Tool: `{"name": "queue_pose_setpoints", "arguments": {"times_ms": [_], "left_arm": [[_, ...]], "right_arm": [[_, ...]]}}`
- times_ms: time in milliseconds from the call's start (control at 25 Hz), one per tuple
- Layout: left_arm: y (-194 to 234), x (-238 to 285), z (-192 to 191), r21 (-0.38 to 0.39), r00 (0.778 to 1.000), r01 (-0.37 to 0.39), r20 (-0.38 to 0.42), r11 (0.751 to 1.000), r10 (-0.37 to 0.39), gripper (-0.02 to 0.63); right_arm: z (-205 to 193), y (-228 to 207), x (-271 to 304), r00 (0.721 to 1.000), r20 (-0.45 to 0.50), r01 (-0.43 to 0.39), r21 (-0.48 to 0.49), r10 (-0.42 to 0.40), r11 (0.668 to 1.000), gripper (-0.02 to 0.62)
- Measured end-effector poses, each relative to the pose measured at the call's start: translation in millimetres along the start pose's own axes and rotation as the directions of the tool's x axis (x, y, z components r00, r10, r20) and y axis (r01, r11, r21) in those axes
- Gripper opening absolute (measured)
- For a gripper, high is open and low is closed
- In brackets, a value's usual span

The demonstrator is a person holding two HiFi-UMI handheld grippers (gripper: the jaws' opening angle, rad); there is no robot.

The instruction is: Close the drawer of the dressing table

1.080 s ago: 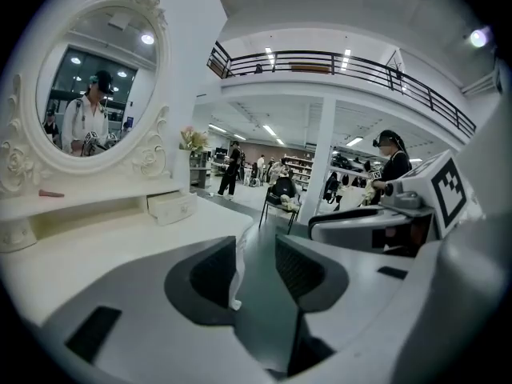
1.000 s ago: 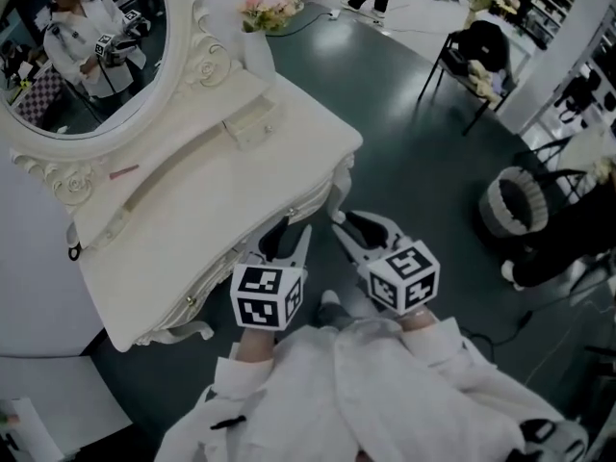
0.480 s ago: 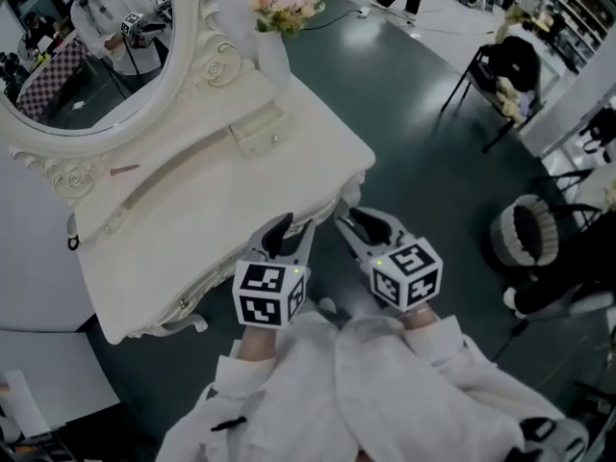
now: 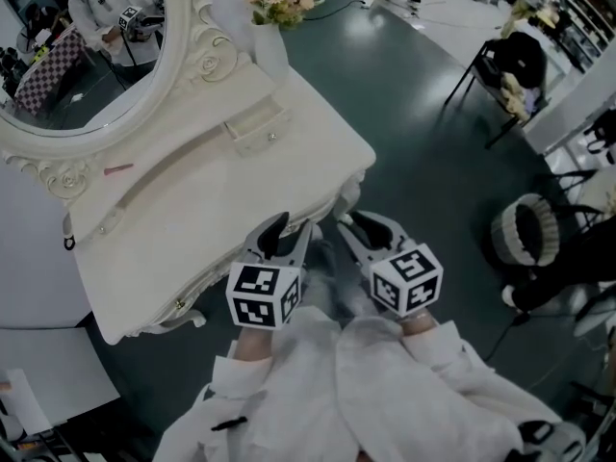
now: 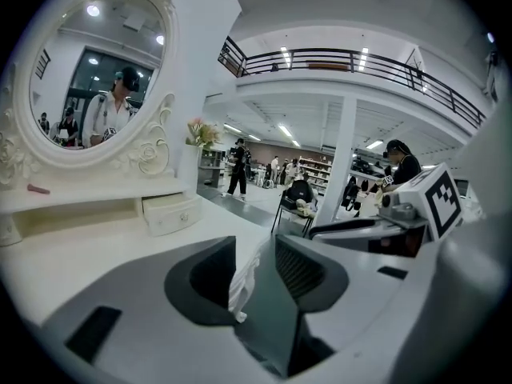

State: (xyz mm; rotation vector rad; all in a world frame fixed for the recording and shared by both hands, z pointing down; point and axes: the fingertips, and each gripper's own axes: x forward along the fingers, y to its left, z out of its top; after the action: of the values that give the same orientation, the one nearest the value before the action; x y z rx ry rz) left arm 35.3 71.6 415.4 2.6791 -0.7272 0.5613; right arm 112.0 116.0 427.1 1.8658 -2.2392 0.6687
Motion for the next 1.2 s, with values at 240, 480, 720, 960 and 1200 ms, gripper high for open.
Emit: {"name": "queue_pose_setpoints", "arguments": {"times_ms": [240,480,720,960,1200], "left_arm": [[15.6,26.5,11.5,0.007,1.000,-0.001,-0.017,1.000,0.001,0.137],[45.0,56.3,24.5,-0.001,0.999,-0.020,-0.031,1.000,0.020,0.137],[89.8,81.2,48.5,-0.021,0.998,-0.064,-0.021,0.998,0.064,0.137],[135.7,93.5,72.4,-0.054,0.992,-0.122,0.008,0.991,0.122,0.137],[176.6,93.0,69.2,-0.093,0.986,-0.169,-0.027,0.981,0.167,0.138]], "right_arm": [[11.0,-22.1,20.1,1.000,-0.003,0.010,0.020,-0.010,1.000,0.112],[24.3,-35.4,58.8,0.999,-0.025,-0.024,0.001,0.024,1.000,0.112],[57.9,-51.4,109.0,0.997,-0.041,-0.070,-0.034,0.068,0.997,0.112],[88.7,-56.9,159.4,0.992,-0.057,-0.113,-0.079,0.109,0.990,0.112],[109.0,-53.1,200.9,0.987,-0.086,-0.146,-0.118,0.137,0.982,0.112]]}}
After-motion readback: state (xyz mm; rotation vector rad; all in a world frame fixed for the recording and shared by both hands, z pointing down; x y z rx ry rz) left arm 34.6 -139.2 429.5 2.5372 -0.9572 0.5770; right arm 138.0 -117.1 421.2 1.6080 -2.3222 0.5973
